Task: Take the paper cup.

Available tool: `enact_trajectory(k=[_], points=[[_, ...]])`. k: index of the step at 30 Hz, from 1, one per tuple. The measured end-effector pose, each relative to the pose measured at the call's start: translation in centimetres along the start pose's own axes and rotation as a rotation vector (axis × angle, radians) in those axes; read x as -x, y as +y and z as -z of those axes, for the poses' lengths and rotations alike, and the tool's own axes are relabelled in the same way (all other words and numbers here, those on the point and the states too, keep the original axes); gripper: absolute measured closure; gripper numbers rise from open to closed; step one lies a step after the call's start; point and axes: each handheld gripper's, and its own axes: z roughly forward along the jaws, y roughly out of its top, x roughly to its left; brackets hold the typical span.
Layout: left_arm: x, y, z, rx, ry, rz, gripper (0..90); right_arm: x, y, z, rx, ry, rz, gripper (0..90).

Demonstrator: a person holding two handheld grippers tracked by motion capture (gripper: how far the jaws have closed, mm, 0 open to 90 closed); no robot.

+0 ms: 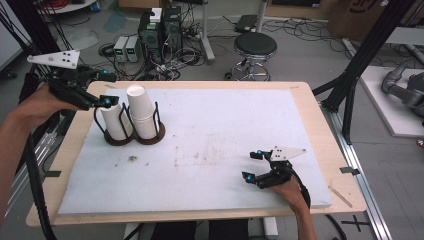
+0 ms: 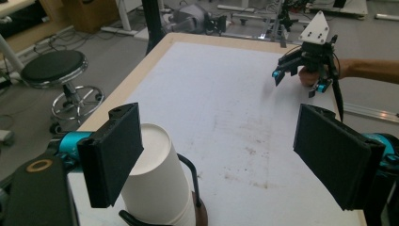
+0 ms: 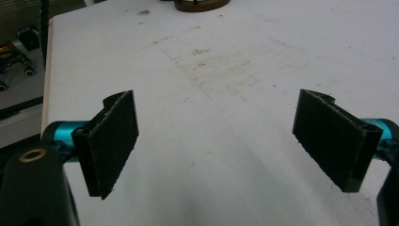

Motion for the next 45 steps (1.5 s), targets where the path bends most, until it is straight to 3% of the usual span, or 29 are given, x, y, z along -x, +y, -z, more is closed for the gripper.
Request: enact_trajectory(k=[3, 10, 16, 22, 28, 32, 36, 45], points=[[-0.8, 0.5, -0.2, -0.019, -0.004, 0.008, 16.0, 0.0, 0.0, 0.0, -0.001, -0.001, 0.005, 15.3], [-2.3, 1.6, -1.0, -0.148, -0.005, -0.003, 16.0, 0.0, 0.0, -0.1, -0.007, -0.001, 0.001, 15.3], [-3.5, 2.0, -1.9, -0.222, -0.008, -0.008, 16.0, 0.0, 0.1, -0.2, -0.017, 0.001, 0.0, 15.3], [-4.6, 2.2, -3.0, -0.26, -0.033, -0.001, 16.3, 0.0, 0.1, -0.3, -0.026, 0.0, 0.001, 15.3], [-5.4, 2.5, -4.5, -0.371, -0.047, -0.02, 16.4, 0.0, 0.1, -0.3, -0.029, -0.001, 0.004, 15.3], [-5.6, 2.4, -5.3, -0.4, -0.073, -0.008, 16.5, 0.0, 0.2, -0.3, -0.035, 0.004, -0.004, 15.3], [-6.0, 2.0, -6.2, -0.506, -0.065, -0.018, 16.6, 0.0, 0.2, -0.3, -0.037, -0.001, 0.001, 15.3], [-6.4, 1.6, -7.6, -0.555, -0.074, -0.006, 17.3, 0.0, 0.2, -0.4, -0.037, -0.003, 0.006, 15.3]])
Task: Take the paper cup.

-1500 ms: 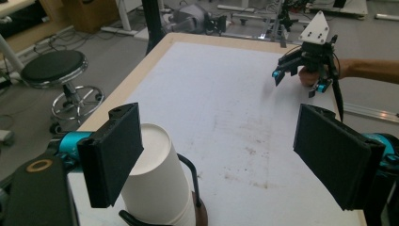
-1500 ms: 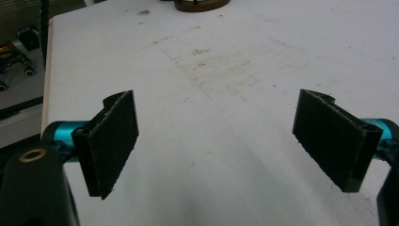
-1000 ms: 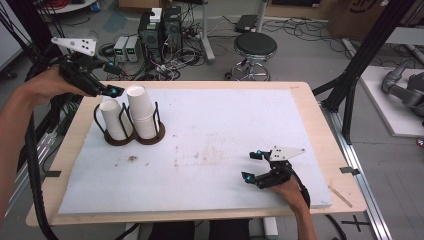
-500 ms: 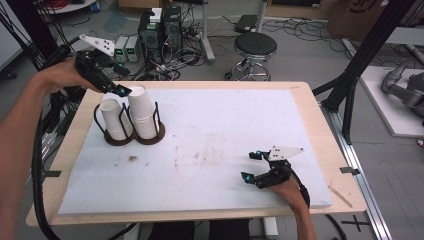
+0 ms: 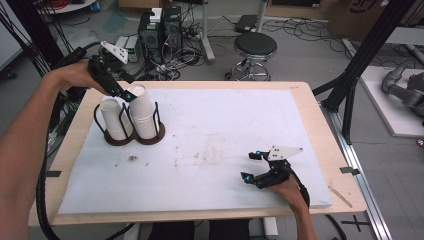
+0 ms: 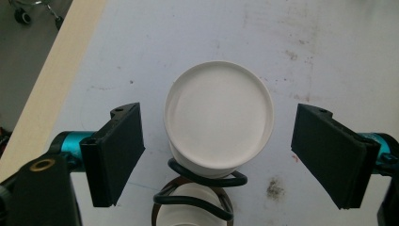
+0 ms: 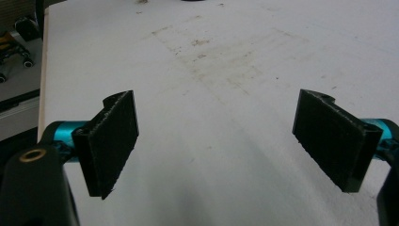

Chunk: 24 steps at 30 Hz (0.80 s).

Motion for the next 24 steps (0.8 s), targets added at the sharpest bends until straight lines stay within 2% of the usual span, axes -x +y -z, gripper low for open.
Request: enact_trajectory(k=[11, 18, 21, 24], points=[[-0.4, 0.6, -1.4, -0.098, -0.012, 0.015, 17.5, 0.0, 0.0, 0.0, -0.002, 0.005, -0.002, 15.3], [-0.4, 1.2, -1.9, -0.137, -0.01, 0.034, 18.5, 0.0, 0.0, 0.0, -0.004, 0.005, -0.003, 15.3], [-0.5, 1.4, -2.1, -0.149, -0.009, 0.028, 22.8, 0.0, 0.0, 0.0, -0.004, 0.005, -0.004, 15.3], [-0.6, 1.4, -2.4, -0.159, -0.029, 0.025, 28.2, 0.0, 0.0, 0.0, -0.003, 0.003, -0.004, 15.3]])
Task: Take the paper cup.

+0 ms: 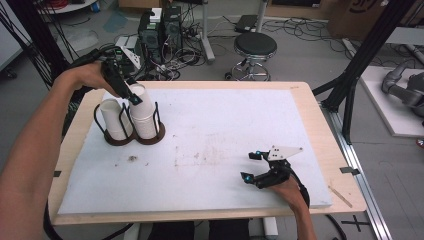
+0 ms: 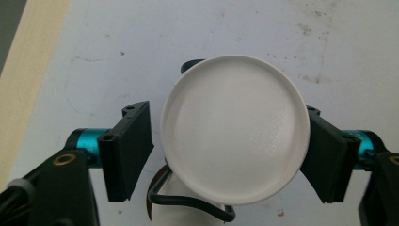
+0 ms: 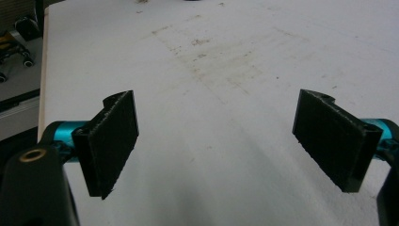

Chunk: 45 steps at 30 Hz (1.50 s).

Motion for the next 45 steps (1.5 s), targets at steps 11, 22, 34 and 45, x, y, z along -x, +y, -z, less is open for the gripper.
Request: enact_trajectory(k=[11, 22, 34, 45], points=[[0.2, 0.0, 0.0, 0.001, 0.002, -0.014, 31.7, 0.1, 0.0, 0.0, -0.003, 0.006, -0.009, 15.3], [0.2, -0.3, 0.8, 0.029, 0.01, -0.036, 33.7, 0.1, 0.0, -0.1, -0.008, 0.008, -0.01, 15.3], [0.2, -0.6, 1.5, 0.049, 0.016, -0.04, 34.9, 0.1, 0.0, -0.1, -0.009, 0.007, -0.013, 15.3], [0.4, -0.8, 2.7, 0.117, 0.022, -0.031, 36.3, 0.2, 0.1, -0.2, -0.017, 0.012, -0.021, 15.3]])
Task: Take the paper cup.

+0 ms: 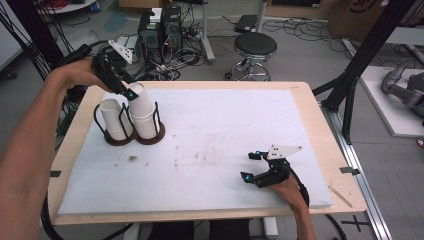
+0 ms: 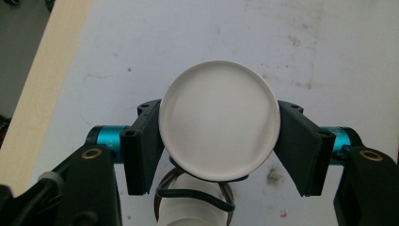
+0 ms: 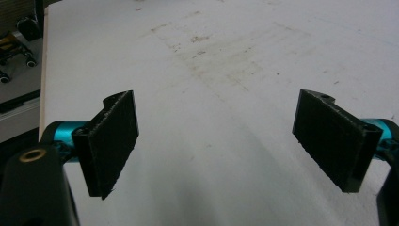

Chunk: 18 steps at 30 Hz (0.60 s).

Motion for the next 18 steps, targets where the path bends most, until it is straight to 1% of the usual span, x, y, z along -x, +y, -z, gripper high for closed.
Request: enact_trajectory(k=[1, 3, 5, 6, 8, 9, 11, 15, 17, 18], points=[[0.0, 0.0, 0.2, 0.003, 0.001, 0.004, 36.4, 0.0, 0.0, 0.0, -0.001, -0.003, 0.002, 15.3], [0.1, 0.1, 0.5, -0.007, 0.007, 0.001, 36.4, 0.0, 0.0, 0.0, 0.0, -0.004, 0.002, 15.3], [0.2, 0.3, 0.9, 0.001, 0.017, -0.012, 36.4, 0.0, 0.0, 0.0, 0.0, -0.005, 0.002, 15.3], [0.3, 0.4, 1.1, 0.008, 0.019, -0.005, 36.3, -0.1, 0.0, 0.0, -0.001, -0.004, 0.001, 15.3], [0.3, 0.5, 1.5, 0.009, 0.025, -0.009, 36.3, 0.0, 0.0, 0.0, -0.001, -0.004, 0.001, 15.3], [0.4, 0.5, 1.8, 0.01, 0.03, -0.004, 36.3, 0.0, 0.0, 0.0, -0.001, -0.004, 0.001, 15.3], [0.5, 0.6, 2.1, 0.015, 0.035, -0.011, 36.3, 0.0, 0.0, 0.0, 0.0, -0.004, 0.001, 15.3], [0.8, 0.7, 2.9, 0.033, 0.053, -0.007, 36.3, 0.0, 0.0, 0.0, -0.002, -0.004, 0.004, 15.3], [0.9, 0.7, 3.3, 0.042, 0.048, -0.007, 36.4, -0.1, 0.0, 0.0, -0.002, -0.006, 0.007, 15.3], [1.0, 0.8, 3.4, 0.05, 0.054, -0.008, 36.3, -0.1, 0.0, 0.0, -0.002, -0.006, 0.007, 15.3]])
